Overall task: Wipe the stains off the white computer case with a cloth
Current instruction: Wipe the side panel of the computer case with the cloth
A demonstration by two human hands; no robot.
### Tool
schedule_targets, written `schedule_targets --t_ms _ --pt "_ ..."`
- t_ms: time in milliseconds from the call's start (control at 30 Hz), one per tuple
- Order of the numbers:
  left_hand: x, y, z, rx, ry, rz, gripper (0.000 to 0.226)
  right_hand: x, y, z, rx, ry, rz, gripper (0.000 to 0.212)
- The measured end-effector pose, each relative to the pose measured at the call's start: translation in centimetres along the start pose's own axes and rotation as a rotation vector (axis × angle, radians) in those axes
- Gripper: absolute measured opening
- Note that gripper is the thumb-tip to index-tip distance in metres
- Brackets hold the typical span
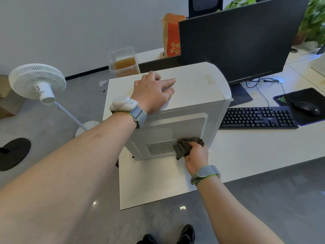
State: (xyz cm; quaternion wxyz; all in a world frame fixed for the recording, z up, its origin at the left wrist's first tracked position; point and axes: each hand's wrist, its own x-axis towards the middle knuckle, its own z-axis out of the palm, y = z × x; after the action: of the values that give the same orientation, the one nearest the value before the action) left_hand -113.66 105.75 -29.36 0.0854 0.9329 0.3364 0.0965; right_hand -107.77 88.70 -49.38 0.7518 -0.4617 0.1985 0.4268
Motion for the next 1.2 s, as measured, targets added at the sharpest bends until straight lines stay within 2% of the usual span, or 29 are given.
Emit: schedule_targets --t_ms 200,300,400,467,533,600,700,767,833,1000,1133,1200 --pt "-0.2 0.0 0.0 -0.011 -0.009 0.003 0.045 0.9 -0.3 -1.4 -0.191 0.095 0.080 0.020" --pt "-0.1 -0.1 -0.1 -0.009 -0.004 0.006 0.044 -0.5 -2.4 0.2 -0.094 0.038 -0.053 0.024" --pt "0.0 -0.1 0.0 -0.008 -0.006 0.009 0.045 -1.2 -2.7 0.6 -0.136 0.038 -0.175 0.034" --pt "-0.1 -0.1 0.0 -0.006 -0.008 0.009 0.045 -1.1 -1.9 -0.1 -0.194 0.099 -0.093 0.037" --pt "0.0 -0.1 0.0 0.001 -0.006 0.007 0.045 -1.0 -1.4 -0.8 -0.238 0.137 0.070 0.045" --pt "-0.1 -0.1 0.0 0.004 -0.006 0.009 0.045 -1.1 -1.6 -0.6 -0.294 0.080 0.118 0.048" --pt "0.0 -0.1 0.0 0.009 -0.003 0.013 0.045 -1.6 -2.4 1.1 -0.261 -0.052 -0.010 0.026" --pt "0.0 -0.1 0.0 0.018 -0.001 0.015 0.045 -2.0 -2.6 1.9 -0.209 -0.107 -0.145 0.032" --pt "0.0 -0.1 0.0 0.018 -0.004 0.016 0.045 -2.0 -2.0 1.4 -0.238 -0.084 -0.211 0.041" --pt "-0.1 -0.1 0.0 0.004 -0.006 0.013 0.044 -1.4 -0.9 0.2 -0.314 0.110 0.066 0.018" --pt "0.0 -0.2 0.0 0.006 -0.002 0.013 0.045 -2.9 -2.1 2.6 -0.294 0.020 -0.117 0.006" --pt "0.1 -0.2 0.1 0.006 0.002 0.012 0.045 -2.9 -1.8 2.9 -0.253 -0.023 -0.194 0.016"
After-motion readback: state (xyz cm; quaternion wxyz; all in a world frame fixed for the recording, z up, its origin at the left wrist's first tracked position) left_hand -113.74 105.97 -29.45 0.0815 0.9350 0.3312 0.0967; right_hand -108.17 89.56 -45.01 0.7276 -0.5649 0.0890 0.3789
